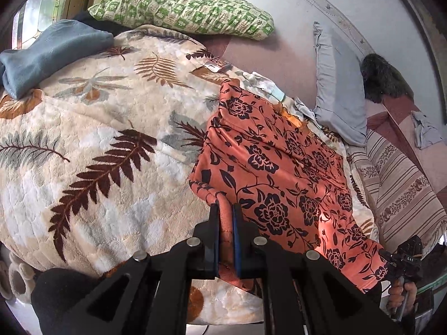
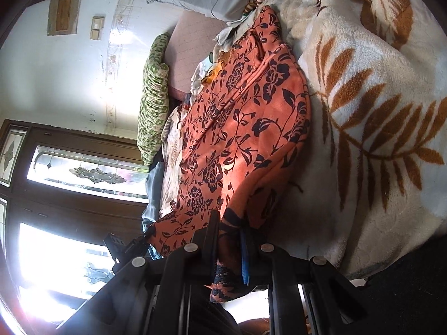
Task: Fold small clothes
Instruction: 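Lift the hem with both tools and fold it toward the gold collar, then open the left tool while the right tool presses the folded hem near the collar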
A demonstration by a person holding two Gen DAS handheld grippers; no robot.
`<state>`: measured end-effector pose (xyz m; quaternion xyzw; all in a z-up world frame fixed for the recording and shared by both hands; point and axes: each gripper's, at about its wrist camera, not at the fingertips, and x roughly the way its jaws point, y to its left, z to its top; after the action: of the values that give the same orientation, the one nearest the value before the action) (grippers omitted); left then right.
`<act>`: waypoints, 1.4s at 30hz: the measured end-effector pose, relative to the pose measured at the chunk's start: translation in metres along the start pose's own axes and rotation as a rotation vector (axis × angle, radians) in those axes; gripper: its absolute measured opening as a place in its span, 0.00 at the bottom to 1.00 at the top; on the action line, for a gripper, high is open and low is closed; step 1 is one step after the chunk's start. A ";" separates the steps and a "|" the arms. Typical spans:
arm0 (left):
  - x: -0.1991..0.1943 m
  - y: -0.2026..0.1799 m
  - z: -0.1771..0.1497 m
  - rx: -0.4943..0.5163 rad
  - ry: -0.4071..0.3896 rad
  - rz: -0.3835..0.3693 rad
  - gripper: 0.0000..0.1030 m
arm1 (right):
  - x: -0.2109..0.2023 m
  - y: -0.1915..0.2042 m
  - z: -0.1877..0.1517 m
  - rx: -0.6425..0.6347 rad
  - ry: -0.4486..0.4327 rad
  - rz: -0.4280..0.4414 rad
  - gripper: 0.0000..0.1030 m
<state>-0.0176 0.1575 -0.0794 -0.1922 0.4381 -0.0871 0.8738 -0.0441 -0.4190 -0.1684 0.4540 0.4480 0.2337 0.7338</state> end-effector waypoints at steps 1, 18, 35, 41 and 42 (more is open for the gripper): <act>-0.001 -0.001 0.001 0.004 -0.004 0.001 0.08 | 0.000 0.001 0.000 -0.009 -0.002 0.005 0.13; 0.006 -0.027 0.100 0.066 -0.098 -0.094 0.08 | -0.010 0.033 0.059 -0.082 -0.048 0.145 0.13; 0.163 0.013 0.235 0.064 -0.144 0.261 0.70 | 0.082 -0.022 0.258 0.035 -0.237 -0.264 0.81; 0.143 0.047 0.191 0.029 -0.022 0.222 0.74 | 0.095 0.031 0.225 -0.327 -0.120 -0.408 0.81; 0.142 0.050 0.182 0.015 -0.016 0.213 0.74 | 0.100 0.040 0.230 -0.360 -0.120 -0.395 0.81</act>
<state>0.2122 0.2052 -0.1052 -0.1388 0.4483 0.0043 0.8830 0.2074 -0.4293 -0.1349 0.2330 0.4348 0.1345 0.8594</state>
